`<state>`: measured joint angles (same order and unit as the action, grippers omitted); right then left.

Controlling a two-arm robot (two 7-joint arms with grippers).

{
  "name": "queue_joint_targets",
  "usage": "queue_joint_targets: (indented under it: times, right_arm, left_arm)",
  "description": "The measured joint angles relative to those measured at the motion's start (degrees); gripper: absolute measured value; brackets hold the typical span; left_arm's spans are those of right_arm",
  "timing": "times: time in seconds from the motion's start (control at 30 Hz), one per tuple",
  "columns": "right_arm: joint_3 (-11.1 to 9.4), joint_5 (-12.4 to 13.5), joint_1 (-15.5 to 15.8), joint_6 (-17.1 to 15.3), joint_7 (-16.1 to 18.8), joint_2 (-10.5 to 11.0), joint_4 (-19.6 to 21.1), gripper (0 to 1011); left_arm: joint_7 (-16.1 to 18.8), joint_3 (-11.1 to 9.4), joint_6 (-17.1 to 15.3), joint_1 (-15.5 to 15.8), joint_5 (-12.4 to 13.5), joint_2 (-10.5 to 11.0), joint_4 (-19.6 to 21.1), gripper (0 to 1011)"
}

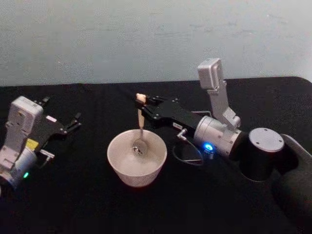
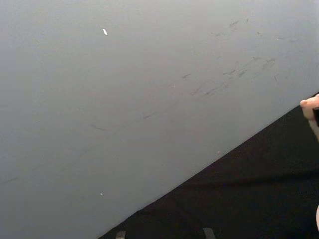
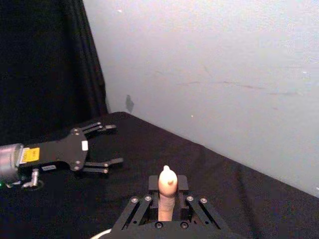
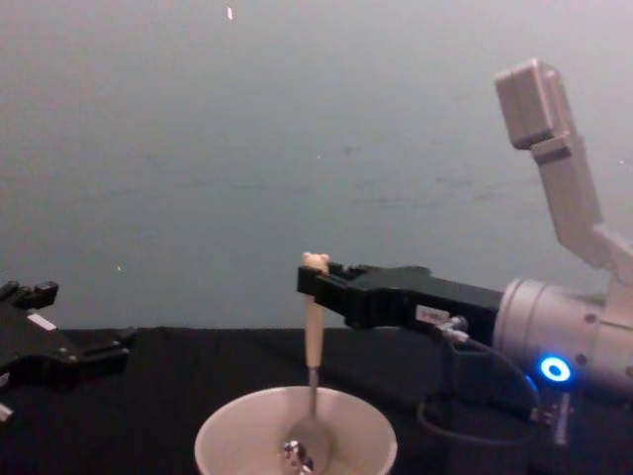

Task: Pick up the stirring spoon with one hand, stir inside the cup, then place it back in its original position.

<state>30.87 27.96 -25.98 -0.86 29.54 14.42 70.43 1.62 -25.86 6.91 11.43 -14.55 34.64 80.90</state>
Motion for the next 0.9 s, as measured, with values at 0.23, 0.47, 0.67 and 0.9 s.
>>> queue_joint_targets:
  times: [0.23, 0.47, 0.67, 0.9]
  right_arm:
    - [-1.2, 0.0, 1.8, -0.8, -0.6, 1.7, 2.5, 213]
    - [-1.8, 0.6, 4.3, -1.7, -0.2, 3.9, 6.7, 213]
    - [-1.2, 1.6, 7.0, -2.5, 1.1, 5.7, 11.0, 213]
    - [0.0, 2.6, 8.3, -2.9, 2.2, 6.7, 13.8, 214]
  left_arm:
    - [0.0, 0.0, 0.0, 0.0, 0.0, 0.0, 0.0, 1001]
    - [0.0, 0.0, 0.0, 0.0, 0.0, 0.0, 0.0, 1002]
    - [0.0, 0.0, 0.0, 0.0, 0.0, 0.0, 0.0, 1001]
    - [0.0, 0.0, 0.0, 0.0, 0.0, 0.0, 0.0, 1001]
